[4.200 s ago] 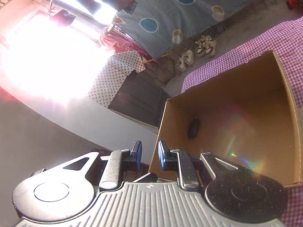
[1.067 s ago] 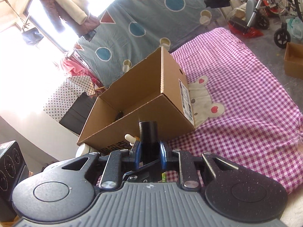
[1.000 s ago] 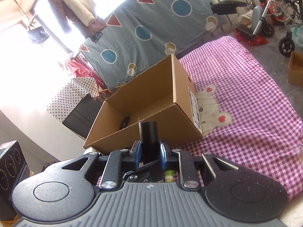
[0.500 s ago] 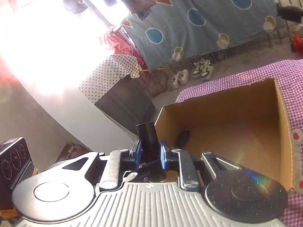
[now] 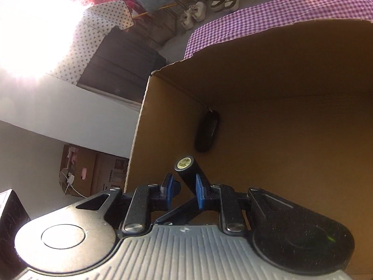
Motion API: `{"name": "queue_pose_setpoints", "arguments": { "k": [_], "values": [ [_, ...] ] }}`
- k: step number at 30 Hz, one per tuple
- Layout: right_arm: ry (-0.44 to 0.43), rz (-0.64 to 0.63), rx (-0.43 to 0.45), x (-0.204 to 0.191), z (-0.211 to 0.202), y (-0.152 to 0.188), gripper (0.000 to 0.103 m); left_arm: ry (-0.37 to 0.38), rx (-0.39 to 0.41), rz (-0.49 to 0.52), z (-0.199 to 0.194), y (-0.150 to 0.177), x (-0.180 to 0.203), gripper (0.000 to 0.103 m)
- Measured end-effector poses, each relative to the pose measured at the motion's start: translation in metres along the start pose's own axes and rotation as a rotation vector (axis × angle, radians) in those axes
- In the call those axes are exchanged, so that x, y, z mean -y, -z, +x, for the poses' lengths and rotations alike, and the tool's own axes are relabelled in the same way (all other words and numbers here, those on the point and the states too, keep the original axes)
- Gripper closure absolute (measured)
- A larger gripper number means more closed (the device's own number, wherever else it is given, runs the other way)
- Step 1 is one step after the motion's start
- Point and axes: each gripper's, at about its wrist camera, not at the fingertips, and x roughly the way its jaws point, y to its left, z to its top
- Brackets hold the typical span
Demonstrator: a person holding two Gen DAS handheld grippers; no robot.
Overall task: Organize rigid objects
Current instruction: 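Lift the black cylinder with the right gripper and carry it into the box, then open the right gripper to drop the cylinder beside the key fob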
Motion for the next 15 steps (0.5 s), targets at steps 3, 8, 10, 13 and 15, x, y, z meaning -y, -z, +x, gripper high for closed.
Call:
{"name": "queue_pose_setpoints", "arguments": {
  "k": [3,8,10,13,15],
  "values": [
    [-0.013,0.019,-0.014,0.001,0.008,-0.002,0.081,-0.017,0.002,-0.012,-0.003,0.0,-0.003,0.07],
    [-0.036,0.016,-0.006,0.004,-0.009,0.006,0.08,-0.005,0.031,-0.016,-0.015,0.002,-0.005,0.068],
    [-0.05,0.009,0.018,0.001,-0.022,0.008,0.08,0.005,0.052,-0.023,-0.025,0.003,-0.006,0.067],
    [-0.082,-0.004,0.069,-0.002,-0.054,0.021,0.08,0.021,0.091,-0.022,-0.042,0.007,-0.005,0.066],
    [-0.111,-0.009,0.102,-0.003,-0.077,0.032,0.08,0.043,0.123,-0.02,-0.057,0.011,-0.004,0.064]
  ]
}}
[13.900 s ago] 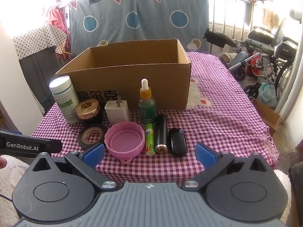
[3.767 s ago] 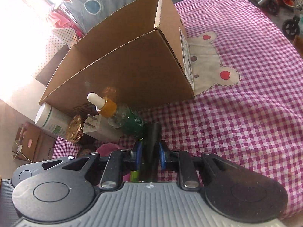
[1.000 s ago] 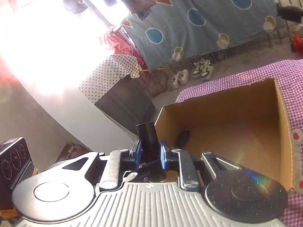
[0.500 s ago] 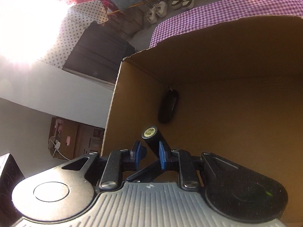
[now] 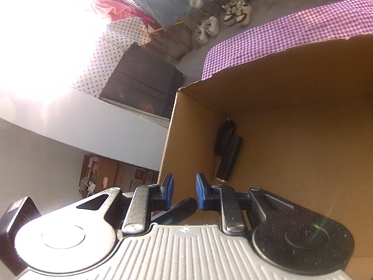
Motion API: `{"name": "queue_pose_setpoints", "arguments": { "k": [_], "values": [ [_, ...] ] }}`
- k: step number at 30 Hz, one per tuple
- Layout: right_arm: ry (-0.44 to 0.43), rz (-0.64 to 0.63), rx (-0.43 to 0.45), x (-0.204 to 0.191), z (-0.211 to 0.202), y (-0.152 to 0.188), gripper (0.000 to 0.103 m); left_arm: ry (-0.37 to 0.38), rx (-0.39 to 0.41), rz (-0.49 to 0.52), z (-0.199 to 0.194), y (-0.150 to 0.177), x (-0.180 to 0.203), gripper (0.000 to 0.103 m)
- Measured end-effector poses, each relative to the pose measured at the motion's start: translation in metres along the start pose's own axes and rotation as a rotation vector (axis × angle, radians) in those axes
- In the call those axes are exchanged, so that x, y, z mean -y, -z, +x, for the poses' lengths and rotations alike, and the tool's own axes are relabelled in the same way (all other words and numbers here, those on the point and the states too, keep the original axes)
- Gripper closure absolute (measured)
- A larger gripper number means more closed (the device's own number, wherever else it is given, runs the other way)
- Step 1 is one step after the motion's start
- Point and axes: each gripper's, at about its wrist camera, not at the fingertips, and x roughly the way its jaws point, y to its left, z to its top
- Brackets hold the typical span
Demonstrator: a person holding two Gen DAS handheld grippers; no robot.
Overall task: Organize rigid objects
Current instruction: 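Open the right gripper to drop the cylinder beside the key fob, then move the right gripper to the green lip-balm tube on the cloth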
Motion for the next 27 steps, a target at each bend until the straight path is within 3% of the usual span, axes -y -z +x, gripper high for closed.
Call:
{"name": "queue_pose_setpoints", "arguments": {
  "k": [9,14,21,27],
  "values": [
    [-0.104,-0.039,0.187,-0.003,-0.118,0.08,0.08,0.099,0.112,0.03,-0.059,0.026,0.014,0.048],
    [-0.067,-0.027,0.273,0.02,-0.16,0.145,0.08,0.166,0.098,0.053,-0.065,0.056,0.03,0.043],
    [0.123,0.046,0.326,0.07,-0.147,0.217,0.08,0.266,0.007,0.168,-0.038,0.112,0.077,0.043],
    [0.236,0.081,0.289,0.097,-0.118,0.238,0.08,0.319,-0.045,0.305,-0.006,0.155,0.125,0.046]
  ]
}}
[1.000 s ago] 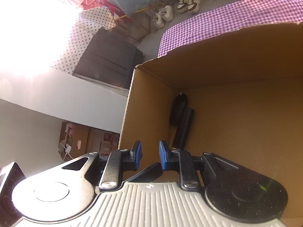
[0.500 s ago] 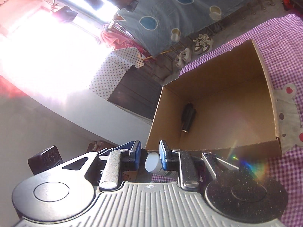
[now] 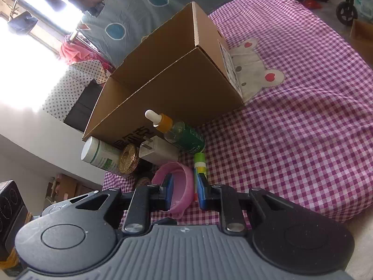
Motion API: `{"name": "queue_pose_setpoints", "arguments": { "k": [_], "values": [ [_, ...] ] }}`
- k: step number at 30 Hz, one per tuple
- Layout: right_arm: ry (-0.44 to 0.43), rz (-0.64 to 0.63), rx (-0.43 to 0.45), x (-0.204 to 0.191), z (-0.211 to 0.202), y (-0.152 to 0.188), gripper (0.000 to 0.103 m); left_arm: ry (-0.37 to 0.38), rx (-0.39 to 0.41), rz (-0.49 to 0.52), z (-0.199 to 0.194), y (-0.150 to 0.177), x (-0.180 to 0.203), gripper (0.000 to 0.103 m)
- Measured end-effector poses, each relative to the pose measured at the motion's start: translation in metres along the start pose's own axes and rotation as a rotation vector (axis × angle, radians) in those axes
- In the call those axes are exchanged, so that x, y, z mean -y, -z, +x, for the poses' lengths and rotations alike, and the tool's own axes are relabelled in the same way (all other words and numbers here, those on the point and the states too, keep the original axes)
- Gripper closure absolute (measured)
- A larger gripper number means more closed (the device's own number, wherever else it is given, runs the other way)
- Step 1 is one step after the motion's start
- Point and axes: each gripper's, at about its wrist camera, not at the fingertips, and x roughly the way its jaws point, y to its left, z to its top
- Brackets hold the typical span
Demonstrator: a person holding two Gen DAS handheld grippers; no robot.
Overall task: Organize rigid objects
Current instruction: 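Move the right gripper to the green lip-balm tube on the cloth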
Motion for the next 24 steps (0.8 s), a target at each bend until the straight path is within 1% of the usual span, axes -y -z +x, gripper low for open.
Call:
{"name": "queue_pose_setpoints", "arguments": {
  "k": [1,2,4,6,12,15,19,22,24],
  "values": [
    [0.012,-0.014,-0.001,-0.001,0.004,0.0,0.08,0.002,-0.009,0.013,0.006,0.002,0.005,0.046],
    [0.021,-0.029,-0.004,-0.002,0.007,-0.001,0.08,0.009,-0.017,0.016,0.011,0.002,0.009,0.049],
    [0.035,-0.058,-0.009,-0.005,0.017,-0.004,0.08,0.033,-0.03,0.015,0.019,0.004,0.012,0.051],
    [0.051,-0.08,-0.02,-0.007,0.027,-0.008,0.08,0.036,-0.043,0.012,0.026,0.004,0.015,0.053],
    [0.097,-0.143,-0.057,-0.01,0.054,-0.014,0.08,-0.025,-0.066,0.02,0.037,0.005,0.01,0.056],
    [0.108,-0.166,-0.058,-0.011,0.056,-0.015,0.08,-0.017,-0.077,0.009,0.041,0.003,0.007,0.057],
    [0.124,-0.183,-0.066,-0.011,0.054,-0.013,0.08,-0.021,-0.074,0.014,0.044,0.004,0.011,0.057],
    [0.1,-0.152,-0.075,-0.003,0.051,-0.011,0.081,-0.027,-0.069,0.019,0.046,0.003,0.012,0.057],
    [0.101,-0.145,-0.066,0.001,0.047,-0.01,0.081,-0.028,-0.069,0.018,0.047,0.002,0.013,0.057]
  ]
}}
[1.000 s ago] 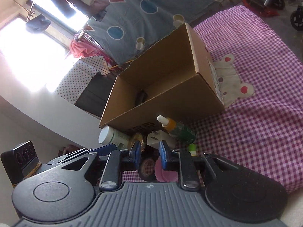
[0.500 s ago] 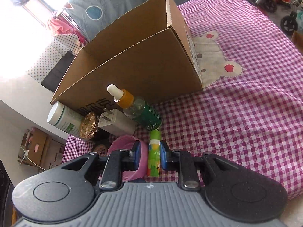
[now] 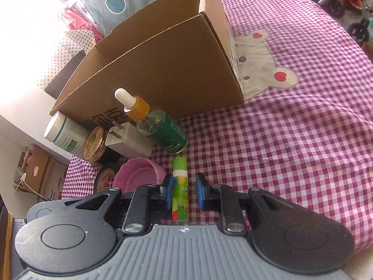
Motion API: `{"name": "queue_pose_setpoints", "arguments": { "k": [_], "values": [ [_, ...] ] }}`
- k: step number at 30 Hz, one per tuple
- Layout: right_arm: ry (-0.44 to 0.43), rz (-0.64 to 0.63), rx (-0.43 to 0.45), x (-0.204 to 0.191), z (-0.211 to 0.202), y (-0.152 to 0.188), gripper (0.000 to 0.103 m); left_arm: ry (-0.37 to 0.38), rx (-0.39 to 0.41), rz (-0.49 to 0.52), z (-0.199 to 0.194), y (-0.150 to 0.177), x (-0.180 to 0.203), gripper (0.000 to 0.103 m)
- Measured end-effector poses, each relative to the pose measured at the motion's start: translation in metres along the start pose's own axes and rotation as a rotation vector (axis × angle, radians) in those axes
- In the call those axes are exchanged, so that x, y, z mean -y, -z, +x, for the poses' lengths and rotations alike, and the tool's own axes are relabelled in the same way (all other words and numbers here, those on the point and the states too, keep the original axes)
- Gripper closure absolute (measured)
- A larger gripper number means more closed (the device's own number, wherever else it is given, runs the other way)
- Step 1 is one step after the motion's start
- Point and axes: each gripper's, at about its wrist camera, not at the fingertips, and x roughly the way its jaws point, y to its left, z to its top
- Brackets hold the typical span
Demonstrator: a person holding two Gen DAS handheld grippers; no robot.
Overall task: Organize rigid objects
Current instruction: 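Move the right gripper to the green lip-balm tube on the cloth, then close the right gripper on the green lip-balm tube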
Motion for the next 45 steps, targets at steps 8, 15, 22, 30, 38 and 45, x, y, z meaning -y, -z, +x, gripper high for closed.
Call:
{"name": "queue_pose_setpoints", "arguments": {
  "k": [8,15,22,30,38,45],
  "values": [
    [-0.031,0.117,0.018,0.03,-0.022,0.012,0.083,-0.017,-0.002,0.016,0.007,-0.004,0.003,0.059],
    [-0.078,0.174,0.019,0.041,-0.025,0.013,0.082,-0.03,-0.009,0.014,0.012,-0.012,0.005,0.063],
    [-0.1,0.159,0.02,0.035,-0.02,0.002,0.08,-0.052,-0.008,0.027,0.018,-0.019,0.008,0.072],
    [-0.08,0.122,-0.005,0.035,-0.01,0.001,0.081,-0.05,-0.008,0.035,0.018,-0.02,0.007,0.074],
    [-0.076,0.09,0.009,0.032,-0.007,-0.002,0.082,-0.061,0.011,0.039,0.021,-0.021,0.005,0.073],
    [-0.097,0.111,0.022,0.033,-0.009,0.002,0.085,-0.065,0.018,0.052,0.018,-0.019,0.006,0.073]
  ]
}}
